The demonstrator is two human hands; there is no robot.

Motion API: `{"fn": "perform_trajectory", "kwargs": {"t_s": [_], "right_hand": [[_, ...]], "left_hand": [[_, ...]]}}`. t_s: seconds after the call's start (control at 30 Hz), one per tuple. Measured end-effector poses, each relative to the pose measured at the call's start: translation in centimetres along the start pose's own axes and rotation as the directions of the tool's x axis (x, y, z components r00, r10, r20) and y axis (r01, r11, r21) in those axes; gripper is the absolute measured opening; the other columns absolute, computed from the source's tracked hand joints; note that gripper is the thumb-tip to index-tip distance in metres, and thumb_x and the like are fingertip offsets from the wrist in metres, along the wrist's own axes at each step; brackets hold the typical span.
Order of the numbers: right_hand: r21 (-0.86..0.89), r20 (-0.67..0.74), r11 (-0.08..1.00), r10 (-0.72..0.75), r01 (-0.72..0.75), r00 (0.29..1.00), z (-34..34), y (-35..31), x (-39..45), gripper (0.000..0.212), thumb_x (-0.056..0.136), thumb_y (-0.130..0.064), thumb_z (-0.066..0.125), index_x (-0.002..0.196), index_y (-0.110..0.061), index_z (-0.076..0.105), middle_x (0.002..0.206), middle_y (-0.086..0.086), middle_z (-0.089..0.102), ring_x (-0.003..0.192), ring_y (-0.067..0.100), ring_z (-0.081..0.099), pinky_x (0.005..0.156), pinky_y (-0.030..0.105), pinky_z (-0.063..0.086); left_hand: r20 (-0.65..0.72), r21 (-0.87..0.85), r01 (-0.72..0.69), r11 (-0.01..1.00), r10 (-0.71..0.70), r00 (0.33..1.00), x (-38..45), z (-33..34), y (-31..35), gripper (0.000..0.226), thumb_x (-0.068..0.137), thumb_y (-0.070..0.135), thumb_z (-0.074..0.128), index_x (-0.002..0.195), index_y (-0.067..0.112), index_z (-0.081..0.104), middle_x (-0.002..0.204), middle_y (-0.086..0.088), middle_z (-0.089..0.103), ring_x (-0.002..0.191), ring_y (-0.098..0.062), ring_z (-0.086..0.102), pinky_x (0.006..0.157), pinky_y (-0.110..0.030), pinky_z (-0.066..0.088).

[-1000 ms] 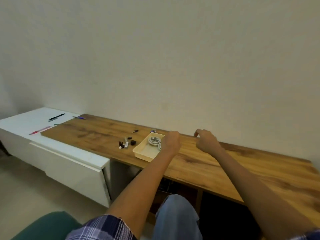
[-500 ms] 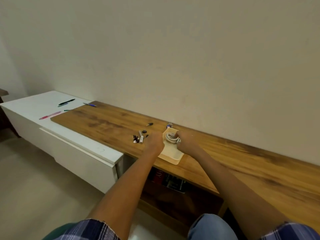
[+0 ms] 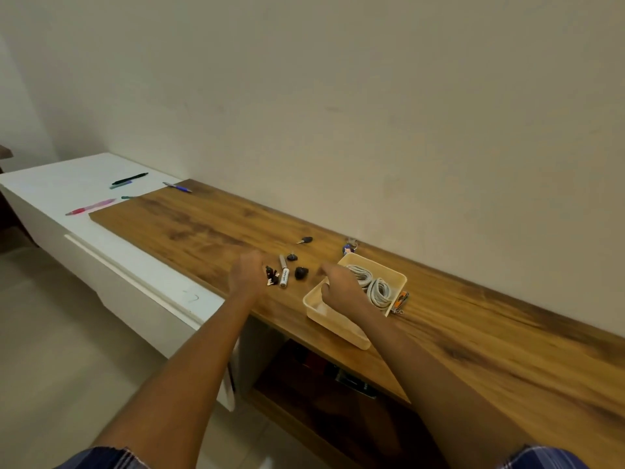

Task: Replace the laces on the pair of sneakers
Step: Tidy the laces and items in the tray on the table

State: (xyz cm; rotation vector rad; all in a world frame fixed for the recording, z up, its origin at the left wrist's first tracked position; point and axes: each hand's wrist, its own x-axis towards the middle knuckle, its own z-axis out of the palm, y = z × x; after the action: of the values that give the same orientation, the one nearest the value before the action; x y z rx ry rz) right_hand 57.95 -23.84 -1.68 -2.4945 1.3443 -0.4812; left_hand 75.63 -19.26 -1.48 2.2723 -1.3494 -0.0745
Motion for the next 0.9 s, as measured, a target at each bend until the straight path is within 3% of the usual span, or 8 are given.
{"fn": "perform_trajectory", "kwargs": {"t_s": [0.27, 0.4, 0.47, 0.57, 0.67, 0.73, 0.83, 0.9], "right_hand": [[-0.131, -0.049, 0.991, -0.047, 0.041, 0.998, 2.4, -0.2, 4.8, 0.029, 0.089, -0.008, 0.049, 0.117, -0.008, 0.058, 0.119, 0.009, 0.059, 0.111, 0.025, 0.052, 0.093, 0.037, 0.042], [-0.259, 0.106, 0.962, -0.059, 0.085, 0.993, 3.2, -1.3, 6.9, 0.032, 0.092, -0.006, 0.05, 0.124, -0.008, 0.053, 0.119, 0.011, 0.06, 0.11, 0.027, 0.055, 0.086, 0.034, 0.044], [-0.275, 0.213, 0.955, -0.052, 0.111, 0.976, 3.7, -1.7, 7.7, 0.027, 0.092, -0.002, 0.048, 0.119, -0.005, 0.055, 0.117, 0.013, 0.06, 0.102, 0.026, 0.056, 0.074, 0.031, 0.041], [-0.235, 0.265, 0.967, -0.033, 0.098, 0.964, 4.0, -2.0, 8.5, 0.022, 0.091, 0.001, 0.048, 0.11, -0.001, 0.059, 0.114, 0.016, 0.06, 0.085, 0.023, 0.049, 0.07, 0.028, 0.035], [-0.105, 0.179, 0.992, -0.055, 0.075, 0.982, 2.9, -1.9, 8.2, 0.018, 0.088, 0.002, 0.052, 0.103, -0.004, 0.06, 0.111, 0.016, 0.061, 0.092, 0.025, 0.056, 0.07, 0.03, 0.04], [0.103, 0.044, 0.993, -0.058, 0.053, 0.997, 1.7, -1.0, 7.3, 0.023, 0.087, -0.001, 0.054, 0.11, -0.005, 0.059, 0.111, 0.015, 0.062, 0.096, 0.025, 0.056, 0.076, 0.031, 0.043], [0.372, -0.13, 0.928, 0.019, 0.031, 0.991, -1.1, 1.5, 4.9, 0.023, 0.088, -0.01, 0.061, 0.109, -0.004, 0.063, 0.103, 0.011, 0.066, 0.092, 0.021, 0.059, 0.073, 0.023, 0.042], [0.513, -0.118, 0.858, 0.094, -0.02, 0.989, -3.0, 3.6, 3.2, 0.017, 0.088, -0.012, 0.063, 0.102, -0.002, 0.065, 0.096, 0.015, 0.068, 0.086, 0.023, 0.062, 0.071, 0.03, 0.048]], "left_hand": [[0.125, -0.052, -0.084, 0.995, 0.09, 0.988, 2.7, 2.8, -1.1, 0.037, 0.086, 0.002, 0.06, 0.122, 0.009, 0.052, 0.123, -0.01, 0.053, 0.112, -0.021, 0.051, 0.093, -0.03, 0.045], [0.195, -0.087, -0.121, 0.989, 0.136, 0.971, 3.1, 3.8, -1.6, 0.034, 0.084, 0.004, 0.063, 0.116, 0.012, 0.057, 0.119, -0.009, 0.057, 0.107, -0.02, 0.054, 0.092, -0.03, 0.046], [0.216, -0.096, -0.122, 0.988, 0.141, 0.966, 3.3, 4.2, -1.7, 0.03, 0.085, 0.002, 0.061, 0.114, 0.012, 0.06, 0.117, -0.008, 0.059, 0.106, -0.02, 0.055, 0.093, -0.031, 0.047], [0.221, -0.102, -0.105, 0.989, 0.125, 0.967, 3.5, 4.5, -2.1, 0.028, 0.085, 0.003, 0.061, 0.112, 0.012, 0.061, 0.115, -0.008, 0.06, 0.107, -0.021, 0.056, 0.094, -0.034, 0.046], [0.223, -0.11, -0.061, 0.992, 0.085, 0.971, 3.8, 4.5, -2.1, 0.021, 0.085, 0.005, 0.063, 0.105, 0.011, 0.062, 0.112, -0.009, 0.061, 0.102, -0.02, 0.056, 0.09, -0.032, 0.047], [0.194, -0.124, -0.029, 0.992, 0.053, 0.98, 3.6, 4.4, -1.9, 0.017, 0.085, 0.005, 0.063, 0.1, 0.012, 0.062, 0.109, -0.009, 0.062, 0.094, -0.016, 0.054, 0.085, -0.029, 0.047], [0.039, -0.233, -0.087, 0.969, 0.099, 0.994, 2.7, 3.5, -0.8, 0.018, 0.084, -0.001, 0.063, 0.1, 0.007, 0.063, 0.103, -0.01, 0.063, 0.088, -0.012, 0.052, 0.076, -0.023, 0.042], [-0.088, -0.326, -0.17, 0.93, 0.149, 0.985, 2.1, 2.5, 0.7, 0.018, 0.083, -0.001, 0.064, 0.1, 0.003, 0.065, 0.098, -0.01, 0.064, 0.087, -0.012, 0.053, 0.073, -0.019, 0.04]]}}
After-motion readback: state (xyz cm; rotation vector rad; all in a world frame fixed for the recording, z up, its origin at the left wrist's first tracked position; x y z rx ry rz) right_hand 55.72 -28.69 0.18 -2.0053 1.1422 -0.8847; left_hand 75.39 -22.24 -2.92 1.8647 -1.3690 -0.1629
